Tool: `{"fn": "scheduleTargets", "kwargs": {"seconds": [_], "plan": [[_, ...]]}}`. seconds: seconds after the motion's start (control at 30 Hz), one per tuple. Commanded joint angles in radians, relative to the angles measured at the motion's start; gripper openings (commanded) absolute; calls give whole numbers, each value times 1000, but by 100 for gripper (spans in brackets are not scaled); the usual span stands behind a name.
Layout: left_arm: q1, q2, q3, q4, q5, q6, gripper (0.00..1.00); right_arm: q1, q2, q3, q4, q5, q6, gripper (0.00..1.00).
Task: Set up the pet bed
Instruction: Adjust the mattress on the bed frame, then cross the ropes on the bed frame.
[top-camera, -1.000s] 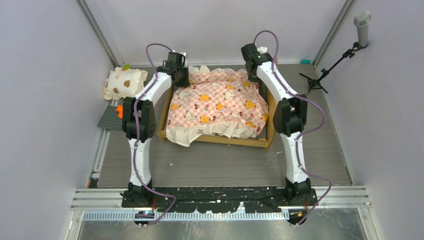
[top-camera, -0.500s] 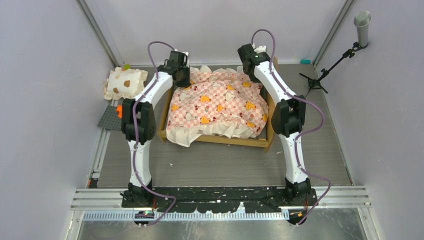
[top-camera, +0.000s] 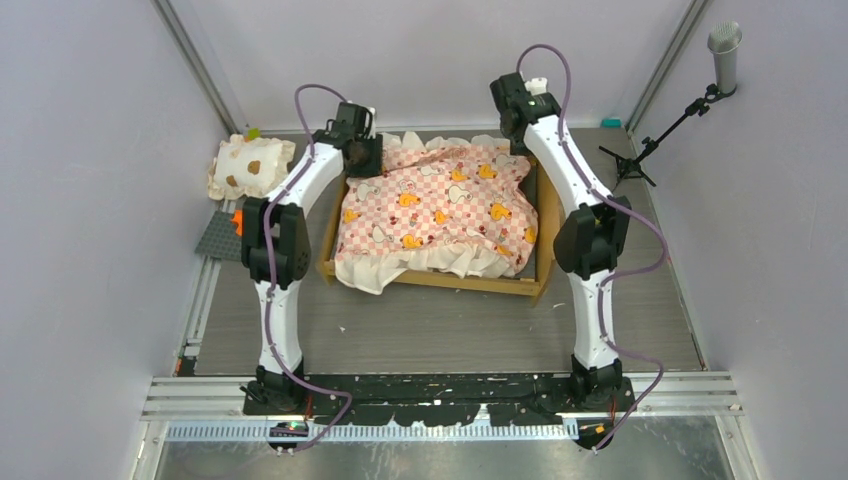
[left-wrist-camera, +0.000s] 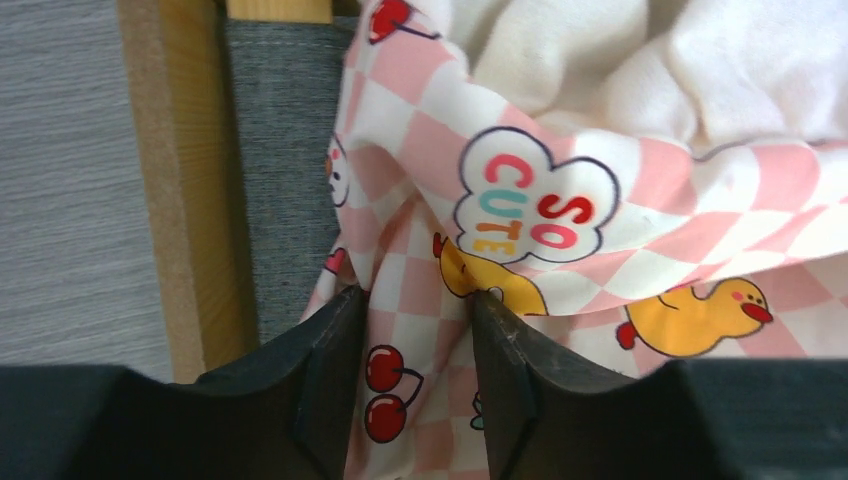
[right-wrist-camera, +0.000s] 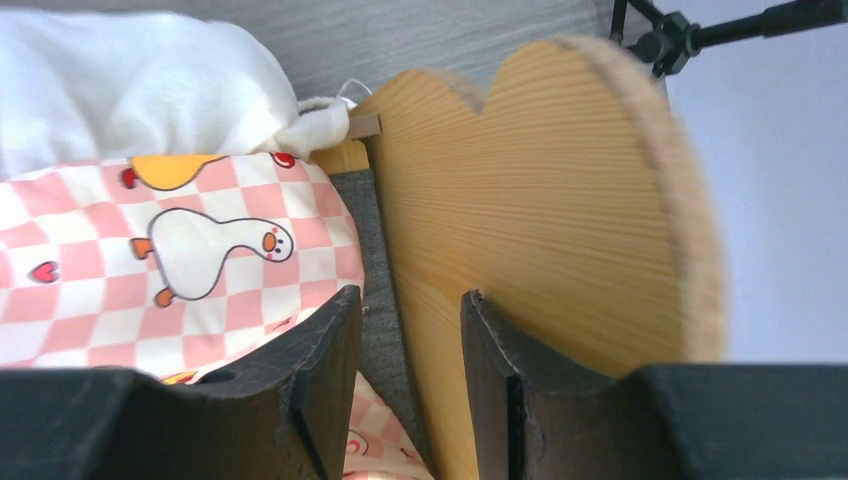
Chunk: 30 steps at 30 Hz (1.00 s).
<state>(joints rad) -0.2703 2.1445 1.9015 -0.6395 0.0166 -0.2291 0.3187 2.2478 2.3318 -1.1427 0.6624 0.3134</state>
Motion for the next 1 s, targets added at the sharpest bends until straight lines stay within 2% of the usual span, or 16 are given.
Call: {"fn": "scheduleTargets", "kwargs": {"seconds": [0.0, 0.17, 0.27, 0.33, 0.37, 0.4, 0.53, 0.67, 0.8, 0.97], "plan": [[-30, -69, 40, -14, 68, -6, 50, 16, -150, 44, 51, -66, -30, 47], [-80, -94, 71, -33, 76, -5, 62, 55, -245, -9, 118, -148, -55, 47], [-90, -138, 78, -39, 66, -22, 81, 72, -336, -102, 165, -257, -61, 51], [-89, -176, 78, -50, 44, -32, 86, 82, -415, -201, 208, -329, -55, 56], [-89, -195, 78, -57, 27, -36, 93, 85, -462, -258, 225, -368, -53, 57], [-89, -216, 75, -66, 5, -42, 96, 86, -512, -320, 250, -404, -55, 58], [-89, -330, 8, -111, -123, -78, 100, 132, -736, -609, 414, -522, -48, 67], [-88, -517, -156, -161, -249, -144, 100, 281, -824, -760, 489, -581, -123, 72], [-66, -716, -341, -241, -375, -256, 100, 452, -791, -807, 584, -594, -165, 73], [15, -1014, -610, -324, -303, -320, 100, 589, -651, -800, 760, -616, -172, 73]]}}
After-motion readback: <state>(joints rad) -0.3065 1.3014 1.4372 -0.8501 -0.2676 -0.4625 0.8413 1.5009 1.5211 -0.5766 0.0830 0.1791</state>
